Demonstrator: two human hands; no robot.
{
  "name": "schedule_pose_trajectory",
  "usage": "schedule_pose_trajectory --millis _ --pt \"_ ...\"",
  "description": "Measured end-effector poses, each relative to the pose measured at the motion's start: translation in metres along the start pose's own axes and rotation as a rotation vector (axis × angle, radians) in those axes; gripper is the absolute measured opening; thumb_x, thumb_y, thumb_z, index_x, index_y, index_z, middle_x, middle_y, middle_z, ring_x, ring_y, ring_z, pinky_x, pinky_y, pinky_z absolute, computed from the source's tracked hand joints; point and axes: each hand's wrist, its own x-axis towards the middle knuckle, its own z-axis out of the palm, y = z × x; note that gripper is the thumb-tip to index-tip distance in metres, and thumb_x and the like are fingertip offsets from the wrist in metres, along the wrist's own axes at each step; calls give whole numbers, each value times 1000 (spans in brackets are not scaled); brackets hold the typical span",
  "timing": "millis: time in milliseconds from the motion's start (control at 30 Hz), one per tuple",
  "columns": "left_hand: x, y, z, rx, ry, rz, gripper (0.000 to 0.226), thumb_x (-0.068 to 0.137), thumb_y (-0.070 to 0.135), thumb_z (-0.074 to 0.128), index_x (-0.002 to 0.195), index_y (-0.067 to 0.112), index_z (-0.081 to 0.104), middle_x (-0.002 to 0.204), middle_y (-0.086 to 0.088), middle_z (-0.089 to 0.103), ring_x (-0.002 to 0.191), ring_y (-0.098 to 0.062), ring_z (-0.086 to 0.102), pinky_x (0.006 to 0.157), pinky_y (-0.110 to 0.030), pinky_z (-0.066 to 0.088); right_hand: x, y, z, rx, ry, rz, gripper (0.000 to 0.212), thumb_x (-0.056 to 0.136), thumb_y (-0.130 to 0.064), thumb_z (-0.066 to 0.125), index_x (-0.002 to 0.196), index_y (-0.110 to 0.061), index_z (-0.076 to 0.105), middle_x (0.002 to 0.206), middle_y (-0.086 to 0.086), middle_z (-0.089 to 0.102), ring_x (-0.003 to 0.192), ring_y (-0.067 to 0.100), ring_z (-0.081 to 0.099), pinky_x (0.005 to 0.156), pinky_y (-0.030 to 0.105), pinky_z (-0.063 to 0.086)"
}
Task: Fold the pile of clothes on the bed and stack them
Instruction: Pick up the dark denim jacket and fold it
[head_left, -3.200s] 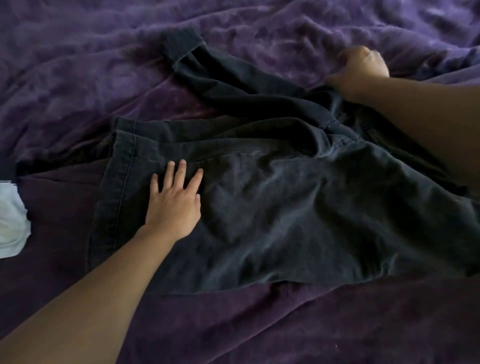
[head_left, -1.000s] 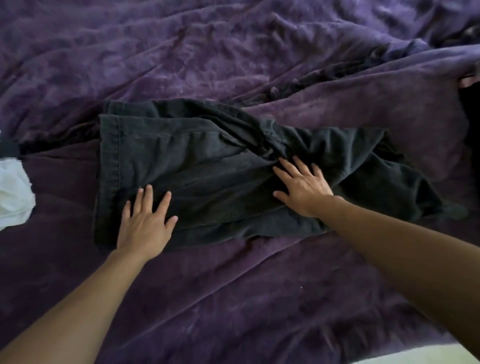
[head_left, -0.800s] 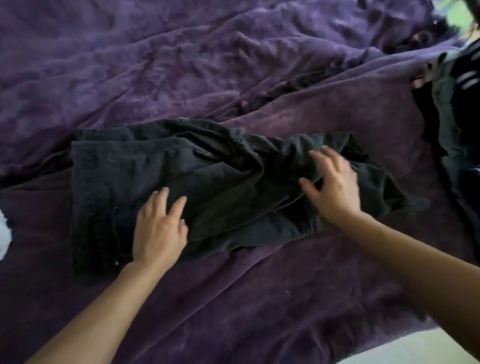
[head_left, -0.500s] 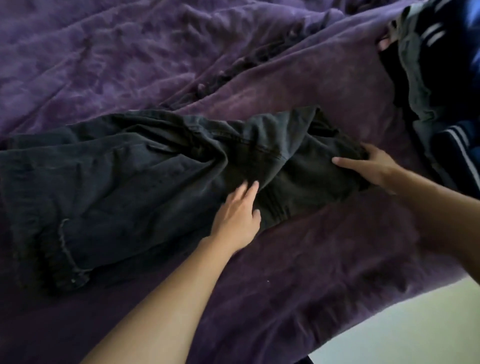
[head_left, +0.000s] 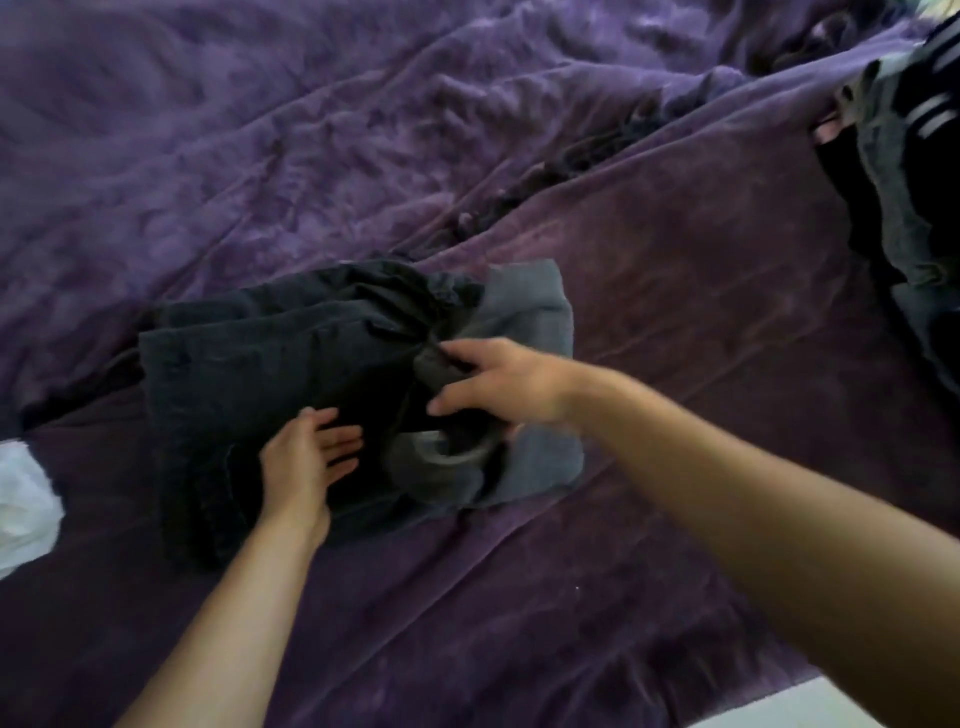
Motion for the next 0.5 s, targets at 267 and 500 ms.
schedule_pose_trajectory --millis 267,500 --pt "-13 -46 -26 618 70 696 35 90 19 60 124 12 60 121 -12 58 113 -29 54 96 -46 45 62 23 56 145 -2 160 54 99 -42 45 149 -24 31 133 9 55 111 21 60 79 42 56" --pt "12 -65 -6 1038 -12 506 43 89 40 62 127 22 54 116 -4 56 112 -25 49 91 -40 36 9 43 -5 -979 859 -707 43 97 -40 47 136 -23 53 145 6 46 135 27 40 100 40 38"
